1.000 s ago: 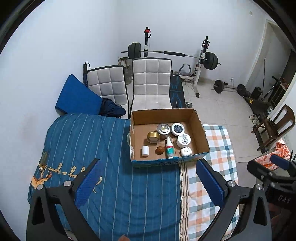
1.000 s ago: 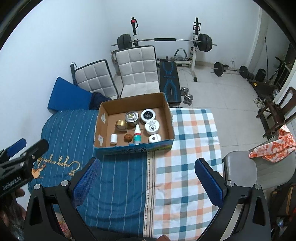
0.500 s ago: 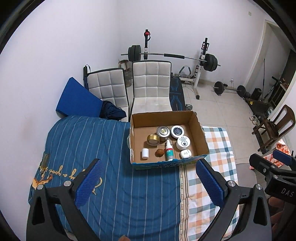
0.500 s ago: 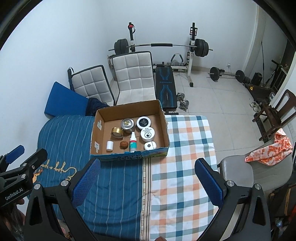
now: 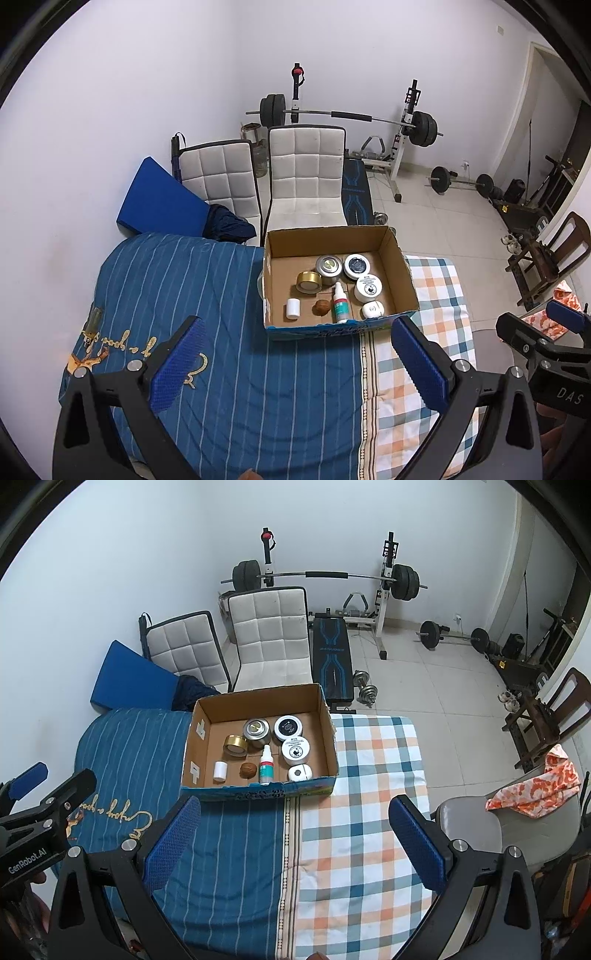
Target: Organize rigid objects
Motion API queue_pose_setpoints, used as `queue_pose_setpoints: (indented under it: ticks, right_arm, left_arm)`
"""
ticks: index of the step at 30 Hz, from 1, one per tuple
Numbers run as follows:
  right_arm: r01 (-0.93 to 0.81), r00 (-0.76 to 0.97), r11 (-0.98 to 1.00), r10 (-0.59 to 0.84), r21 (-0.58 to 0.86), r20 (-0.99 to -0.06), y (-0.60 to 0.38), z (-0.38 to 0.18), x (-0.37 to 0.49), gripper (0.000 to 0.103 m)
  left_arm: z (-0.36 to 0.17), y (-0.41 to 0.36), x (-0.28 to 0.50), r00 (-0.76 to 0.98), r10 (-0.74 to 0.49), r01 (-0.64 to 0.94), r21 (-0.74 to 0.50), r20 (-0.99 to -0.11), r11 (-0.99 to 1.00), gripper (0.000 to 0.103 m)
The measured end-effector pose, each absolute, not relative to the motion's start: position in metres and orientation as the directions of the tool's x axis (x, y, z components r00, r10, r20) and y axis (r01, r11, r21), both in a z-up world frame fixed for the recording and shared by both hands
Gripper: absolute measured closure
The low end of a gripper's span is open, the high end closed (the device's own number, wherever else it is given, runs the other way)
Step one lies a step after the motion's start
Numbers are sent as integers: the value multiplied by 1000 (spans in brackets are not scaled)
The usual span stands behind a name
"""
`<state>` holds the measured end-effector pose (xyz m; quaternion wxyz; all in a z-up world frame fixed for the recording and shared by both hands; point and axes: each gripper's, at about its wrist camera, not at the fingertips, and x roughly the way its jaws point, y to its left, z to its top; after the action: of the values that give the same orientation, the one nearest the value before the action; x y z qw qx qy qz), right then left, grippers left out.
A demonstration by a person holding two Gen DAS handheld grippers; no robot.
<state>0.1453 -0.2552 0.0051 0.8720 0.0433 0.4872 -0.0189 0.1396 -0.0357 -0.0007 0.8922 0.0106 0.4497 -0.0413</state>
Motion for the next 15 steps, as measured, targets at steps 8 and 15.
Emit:
queue_pose_setpoints:
  ticks: [8, 15]
  right_arm:
    - [75, 526, 996, 5, 52, -851, -254, 7, 144, 0]
    - [76, 525, 996, 4, 52, -851, -254, 7, 144, 0]
  left_arm:
    - [-2, -35, 137, 590, -59, 85, -12, -805, 996, 0]
    - [-7, -38, 137, 579, -63, 88, -14, -813, 996, 0]
